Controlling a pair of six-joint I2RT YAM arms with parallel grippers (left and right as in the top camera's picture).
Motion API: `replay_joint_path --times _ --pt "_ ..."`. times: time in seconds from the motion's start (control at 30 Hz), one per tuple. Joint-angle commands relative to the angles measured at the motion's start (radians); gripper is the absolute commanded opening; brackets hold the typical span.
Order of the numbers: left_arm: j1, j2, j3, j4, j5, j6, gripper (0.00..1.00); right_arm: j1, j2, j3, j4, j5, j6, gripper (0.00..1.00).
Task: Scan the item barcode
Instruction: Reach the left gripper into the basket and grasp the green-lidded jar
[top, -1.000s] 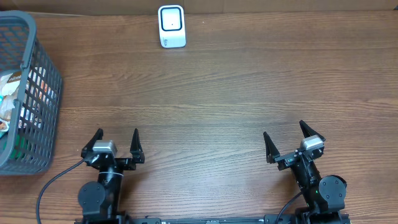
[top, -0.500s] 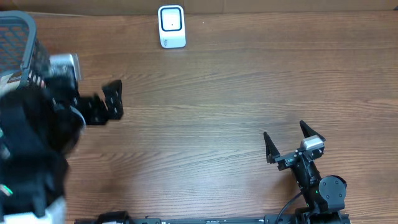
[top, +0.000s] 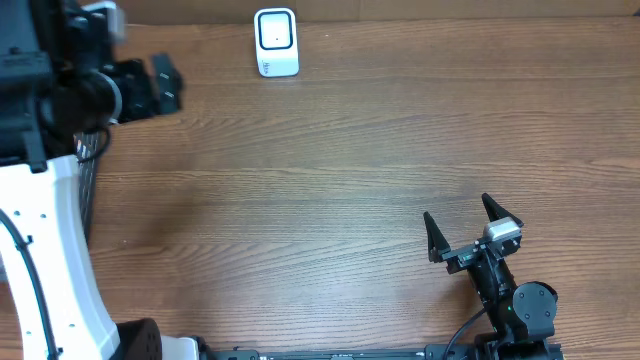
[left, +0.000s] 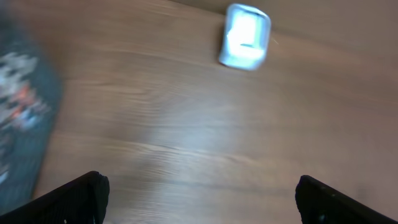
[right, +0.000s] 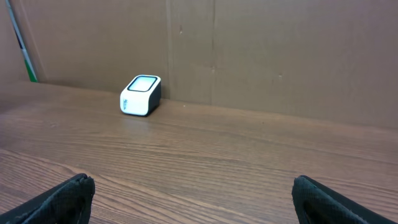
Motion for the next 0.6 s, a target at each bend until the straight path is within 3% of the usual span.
replay_joint_path --times 0.0,0.27,0.57 --pt "0.18 -0.02 0.09 0.009 -0.1 -0.148 1.0 -0.006 -0.007 -0.01 0.005 0.002 0.002 1.0" --pt "0.565 0.0 0.097 -0.009 -0.109 -0.175 1.0 -0.006 -0.007 -0.01 0.005 0.002 0.002 1.0" --pt "0.649 0.177 0.02 -0.104 -0.266 -0.208 1.0 -0.006 -0.007 -0.01 0.005 0.002 0.002 1.0"
